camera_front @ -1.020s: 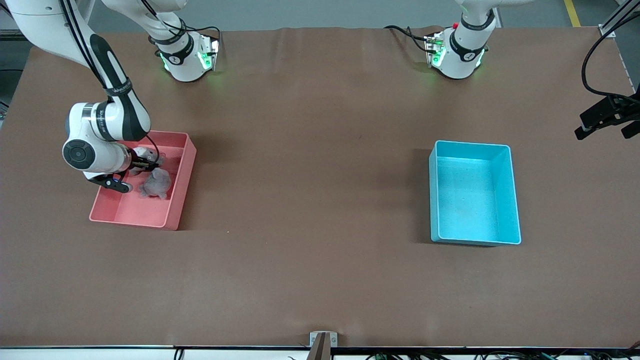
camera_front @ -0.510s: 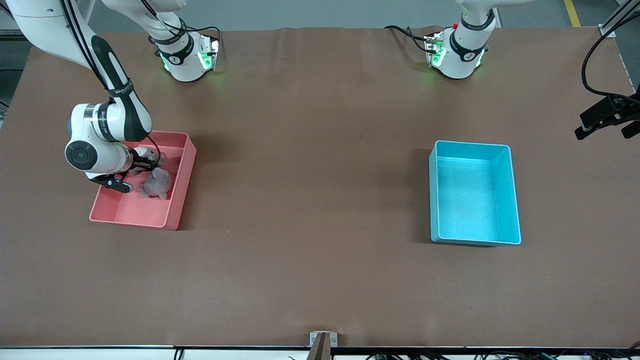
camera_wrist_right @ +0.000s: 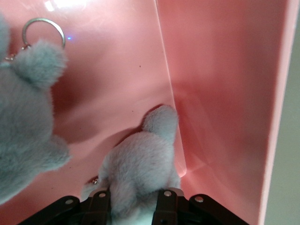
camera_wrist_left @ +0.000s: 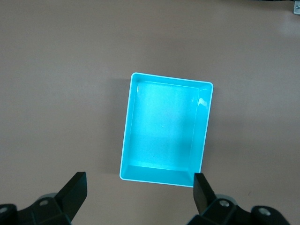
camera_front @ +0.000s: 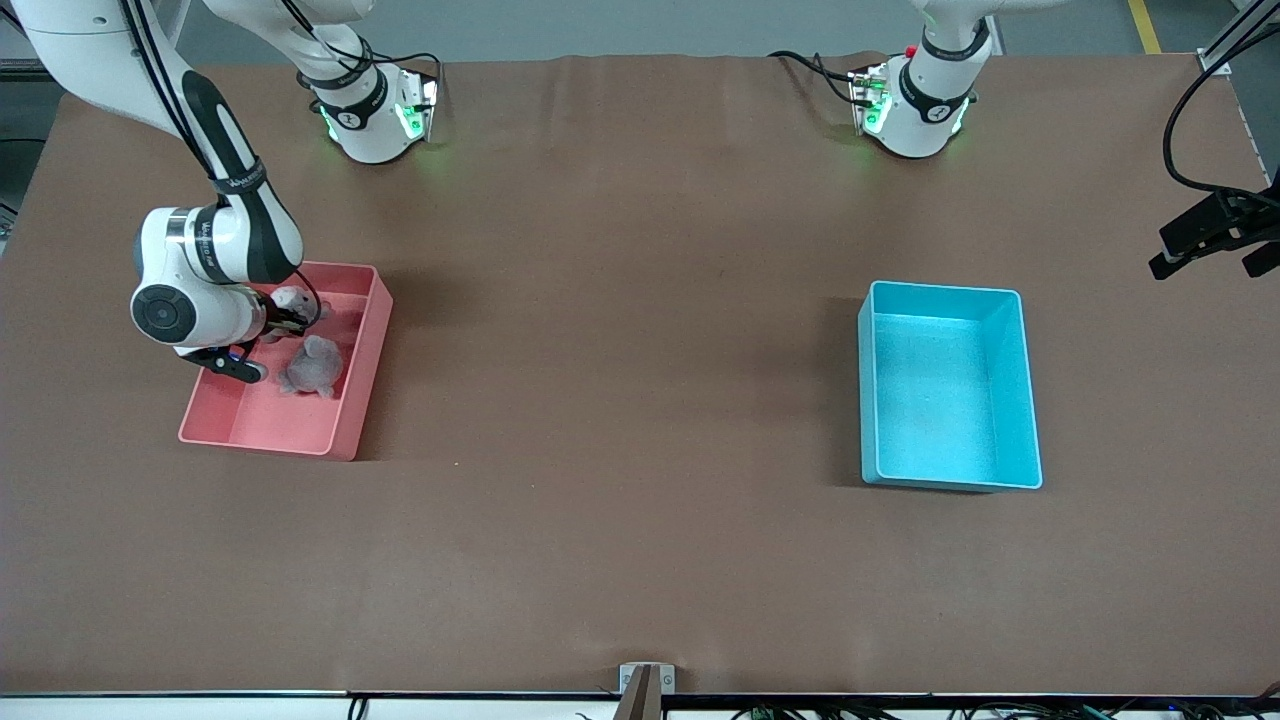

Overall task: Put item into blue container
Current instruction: 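Close the right gripper on the white-bellied grey plush toy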

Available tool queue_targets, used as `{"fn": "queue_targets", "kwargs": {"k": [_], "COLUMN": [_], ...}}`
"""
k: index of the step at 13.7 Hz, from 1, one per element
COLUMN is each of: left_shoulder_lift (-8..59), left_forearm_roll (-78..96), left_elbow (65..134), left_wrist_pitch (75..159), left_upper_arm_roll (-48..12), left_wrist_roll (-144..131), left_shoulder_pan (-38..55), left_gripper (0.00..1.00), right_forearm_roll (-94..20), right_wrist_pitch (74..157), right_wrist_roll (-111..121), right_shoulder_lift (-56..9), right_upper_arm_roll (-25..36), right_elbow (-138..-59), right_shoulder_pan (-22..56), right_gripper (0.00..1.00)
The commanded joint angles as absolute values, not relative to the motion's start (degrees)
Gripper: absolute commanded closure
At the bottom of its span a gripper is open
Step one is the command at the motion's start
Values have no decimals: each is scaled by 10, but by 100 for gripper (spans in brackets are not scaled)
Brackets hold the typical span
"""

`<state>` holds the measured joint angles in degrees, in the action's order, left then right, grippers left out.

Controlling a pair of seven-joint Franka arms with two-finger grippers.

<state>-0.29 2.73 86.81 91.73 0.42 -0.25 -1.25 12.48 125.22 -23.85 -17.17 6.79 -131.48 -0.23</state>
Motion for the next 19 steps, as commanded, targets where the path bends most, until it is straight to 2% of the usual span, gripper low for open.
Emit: {"fn": "queue_targets", "kwargs": {"k": [1,5,10,15,19], "left_shoulder_lift": [-1,-1,-1,-1,-1], "left_forearm_roll": [22,21,23,22,22], "left_elbow": [860,860,860,860,860], "left_wrist_pitch": [918,918,918,918,918], "left_upper_arm_roll": [3,2,2,2,2], "left_wrist_roll": [-10,-10,-11,-11,-11], "left_shoulder_pan": [-10,-10,-10,-10,-10], "left_gripper": [0,0,0,0,0], "right_forearm_roll": [140,139,131,56,-16], "right_wrist_pitch": [1251,1223,1098,965,914], "right_wrist_roll": [-253,-253,-253,-254,-335], "right_shoulder_lift": [-173,-173,-174,-174,-171], "right_upper_arm_roll": [62,62,59,59,59], "right_elbow": [-1316,-1290,-1174,-1047,-986], "right_shoulder_pan": [-8,-7,20,49,100], "right_gripper": [95,100,100,100,100]}}
